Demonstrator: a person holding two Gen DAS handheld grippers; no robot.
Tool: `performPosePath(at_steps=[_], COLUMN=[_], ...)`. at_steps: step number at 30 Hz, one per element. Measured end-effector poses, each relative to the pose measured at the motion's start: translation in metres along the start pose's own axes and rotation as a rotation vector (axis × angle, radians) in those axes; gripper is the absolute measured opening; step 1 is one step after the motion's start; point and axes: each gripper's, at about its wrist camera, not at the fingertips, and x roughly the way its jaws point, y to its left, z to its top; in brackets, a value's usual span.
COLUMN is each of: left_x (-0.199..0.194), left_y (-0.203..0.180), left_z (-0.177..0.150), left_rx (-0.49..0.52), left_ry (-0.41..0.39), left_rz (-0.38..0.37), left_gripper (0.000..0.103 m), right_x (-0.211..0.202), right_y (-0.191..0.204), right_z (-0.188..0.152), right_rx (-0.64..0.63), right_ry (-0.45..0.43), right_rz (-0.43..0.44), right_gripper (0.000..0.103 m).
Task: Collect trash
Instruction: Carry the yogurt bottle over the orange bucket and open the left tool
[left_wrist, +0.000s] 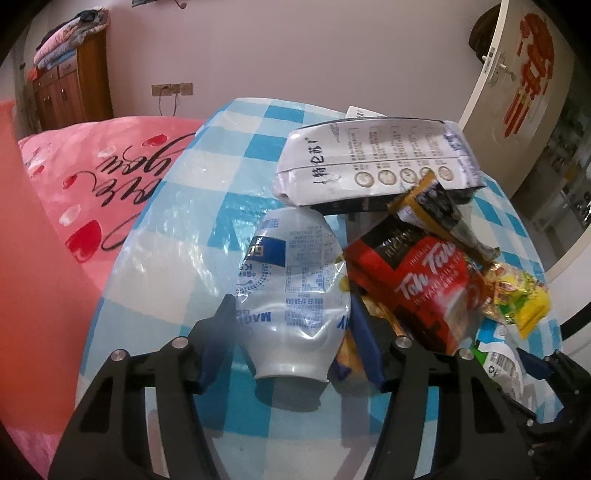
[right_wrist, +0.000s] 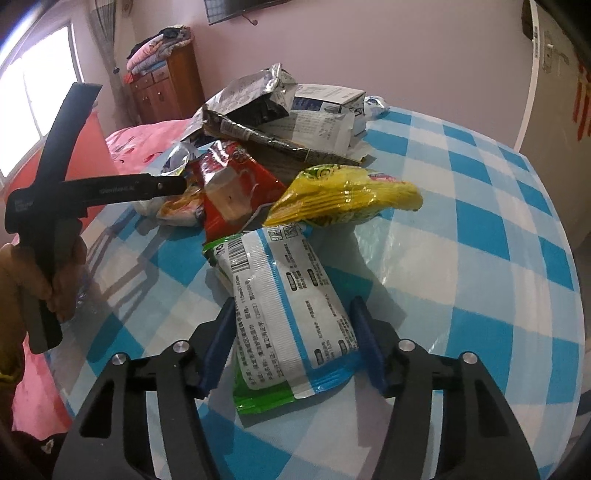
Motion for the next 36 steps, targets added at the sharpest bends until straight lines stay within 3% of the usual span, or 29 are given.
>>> performPosePath(at_steps=[10, 23, 29, 36], left_x=[-0.028, -0.083, -0.119, -0.171], left_y=[-0.001, -0.017, -0.019, 0.016], left_z=[-0.023, -0.031, -0.019, 0.004], left_rx=[0.002, 0.05, 0.059, 0.008], left_ry=[-0.022, -0.106, -0.179, -0.288], left_rz=[-0.039, -0.131, -0.153, -0.089], left_gripper=[0.061, 0.061, 0.062, 0.062], right_x=[-0.015, -0.055, -0.076, -0.093], right_y=[-0.004, -0.003, 0.013, 0.051], right_z=[-0.014, -0.016, 0.014, 0.082], right_rx=[0.064, 0.219, 0.237, 0.188], right_ry=[-0.004, -0.025, -0.069, -0.139], right_rz=[0.041, 0.212, 0.29, 0.397], right_gripper=[0.052, 0.05, 0.05, 0.05])
